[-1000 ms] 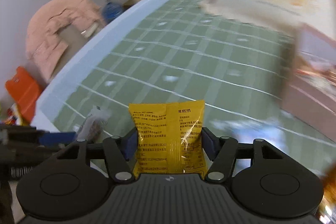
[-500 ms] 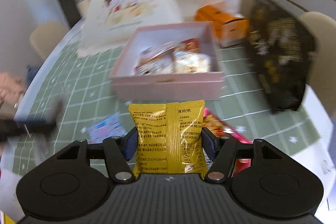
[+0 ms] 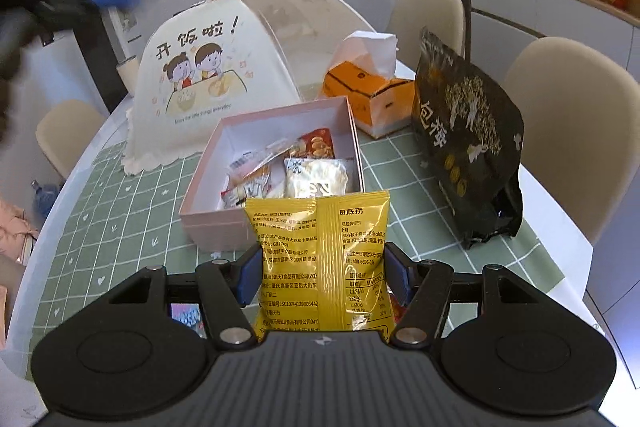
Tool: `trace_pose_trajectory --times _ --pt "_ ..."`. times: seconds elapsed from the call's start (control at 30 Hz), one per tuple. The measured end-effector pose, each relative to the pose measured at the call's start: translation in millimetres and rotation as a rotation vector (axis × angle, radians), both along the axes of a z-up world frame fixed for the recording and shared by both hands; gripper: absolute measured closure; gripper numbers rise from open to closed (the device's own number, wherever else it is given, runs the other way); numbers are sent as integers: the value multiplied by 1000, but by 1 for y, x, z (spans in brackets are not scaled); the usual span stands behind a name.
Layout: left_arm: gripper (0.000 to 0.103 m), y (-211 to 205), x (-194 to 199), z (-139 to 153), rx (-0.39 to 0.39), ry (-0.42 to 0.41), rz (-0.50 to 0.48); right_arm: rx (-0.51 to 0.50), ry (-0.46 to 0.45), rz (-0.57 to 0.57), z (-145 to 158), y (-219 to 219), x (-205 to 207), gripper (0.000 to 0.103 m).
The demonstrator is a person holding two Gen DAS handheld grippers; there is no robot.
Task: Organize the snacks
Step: 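Drop the brown bar into the pink box with the left gripper while the right drops the yellow packet in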
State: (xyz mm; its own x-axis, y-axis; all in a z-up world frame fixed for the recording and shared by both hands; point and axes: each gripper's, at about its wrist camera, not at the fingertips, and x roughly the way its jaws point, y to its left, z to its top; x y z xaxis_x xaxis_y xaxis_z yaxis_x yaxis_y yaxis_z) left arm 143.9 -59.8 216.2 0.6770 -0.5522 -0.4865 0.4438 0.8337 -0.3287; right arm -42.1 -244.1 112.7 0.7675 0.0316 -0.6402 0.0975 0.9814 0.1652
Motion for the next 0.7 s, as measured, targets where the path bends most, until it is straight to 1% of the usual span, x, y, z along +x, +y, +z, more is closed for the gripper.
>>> trace_pose_trajectory --times 0.03,0.1,0.13,0.17,0.2,0.23,0.27,0.3,0.37,0.43,0.5,0.6,0.63,0.7 --pt "62 3 4 -17 -10 35 -6 -3 3 0 -1 1 1 41" --pt "62 6 11 -45 -54 97 -30 -8 16 1 -5 1 2 41" --pt "62 4 15 -58 -57 116 -41 -7 24 -3 -7 1 2 41" --pt "60 -1 17 -71 -35 118 -48 -3 34 -6 -9 1 4 41" --pt "58 -7 19 -85 16 113 -63 4 48 -9 -12 0 7 41" --pt "58 -15 22 -101 101 123 -74 8 59 -12 -15 0 9 41" --pt "59 -18 23 -114 159 133 -66 9 65 -12 -16 0 10 41" --pt "59 -16 20 -123 167 136 -51 5 66 -10 -18 0 11 41" --pt "59 -2 16 -129 79 148 -17 -4 72 -10 -20 1 12 41" --pt "59 15 7 -127 -6 167 46 -1 93 -7 -23 1 16 41" --pt "59 33 -7 -123 -67 183 101 -6 102 0 -24 3 23 41" --pt "59 60 -38 -121 -120 199 146 -10 73 41 -10 4 41 41" --pt "59 67 -48 -120 -123 213 161 -15 54 60 -1 5 48 41" --pt "59 81 -64 -127 -118 247 203 -24 4 108 21 8 69 41"
